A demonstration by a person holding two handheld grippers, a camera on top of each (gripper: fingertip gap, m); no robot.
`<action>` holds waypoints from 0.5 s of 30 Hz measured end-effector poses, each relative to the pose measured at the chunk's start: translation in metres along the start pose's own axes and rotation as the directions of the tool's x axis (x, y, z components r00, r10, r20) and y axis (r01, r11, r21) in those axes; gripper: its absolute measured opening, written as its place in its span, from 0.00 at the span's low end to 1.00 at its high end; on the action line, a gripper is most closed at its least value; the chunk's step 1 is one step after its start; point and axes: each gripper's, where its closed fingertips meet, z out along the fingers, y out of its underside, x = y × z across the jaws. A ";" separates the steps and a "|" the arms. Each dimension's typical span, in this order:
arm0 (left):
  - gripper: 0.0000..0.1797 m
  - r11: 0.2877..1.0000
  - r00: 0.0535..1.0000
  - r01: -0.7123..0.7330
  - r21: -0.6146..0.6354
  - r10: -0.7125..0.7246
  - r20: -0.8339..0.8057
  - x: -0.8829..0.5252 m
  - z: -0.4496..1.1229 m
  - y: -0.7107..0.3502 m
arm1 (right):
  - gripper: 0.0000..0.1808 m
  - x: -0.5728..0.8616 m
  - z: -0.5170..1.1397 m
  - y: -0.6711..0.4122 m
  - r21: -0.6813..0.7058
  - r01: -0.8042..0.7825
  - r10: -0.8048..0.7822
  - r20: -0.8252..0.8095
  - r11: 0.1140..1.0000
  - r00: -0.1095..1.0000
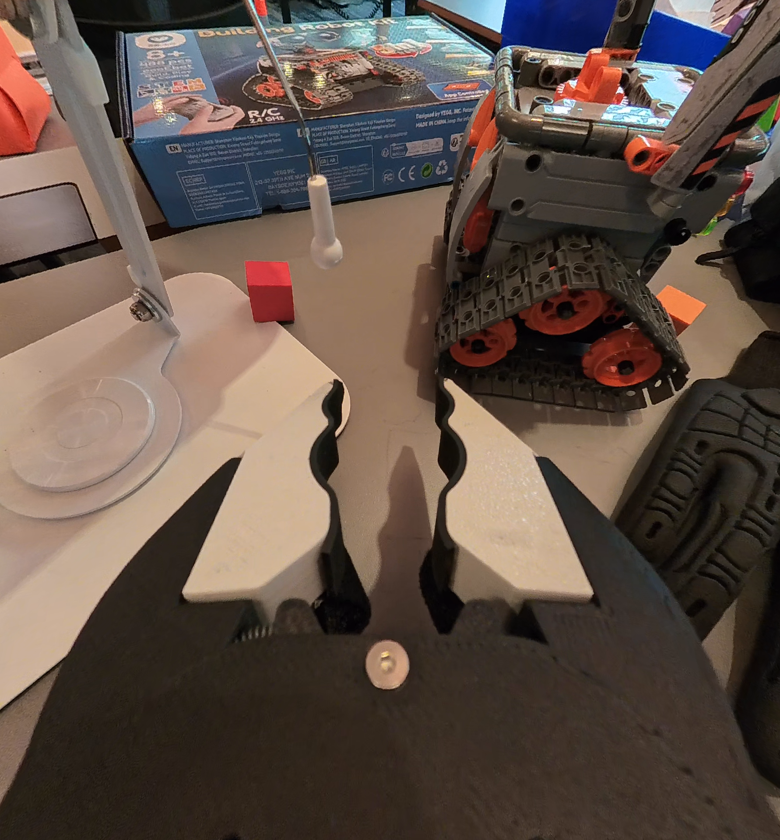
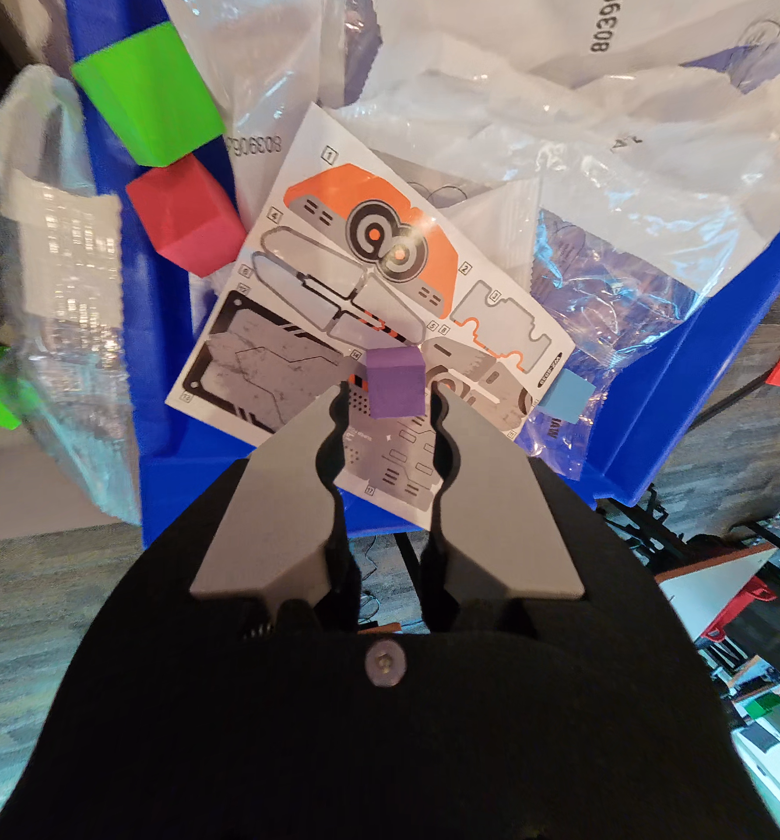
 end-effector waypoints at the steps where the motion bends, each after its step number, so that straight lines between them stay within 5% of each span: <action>1: 0.21 1.000 1.000 0.000 0.000 0.000 0.001 0.000 0.000 0.000 | 0.16 0.001 0.003 0.000 0.007 -0.002 0.002 -0.006 1.000 1.000; 9: 0.21 1.000 1.000 -0.002 -0.007 0.002 0.000 0.000 0.001 0.001 | 0.13 0.013 -0.025 -0.011 0.092 -0.025 0.026 -0.005 0.995 1.000; 15: 0.21 1.000 1.000 0.000 -0.006 0.000 -0.001 0.000 0.001 0.001 | 0.13 0.023 -0.142 -0.103 0.336 0.090 -0.103 0.020 0.938 0.994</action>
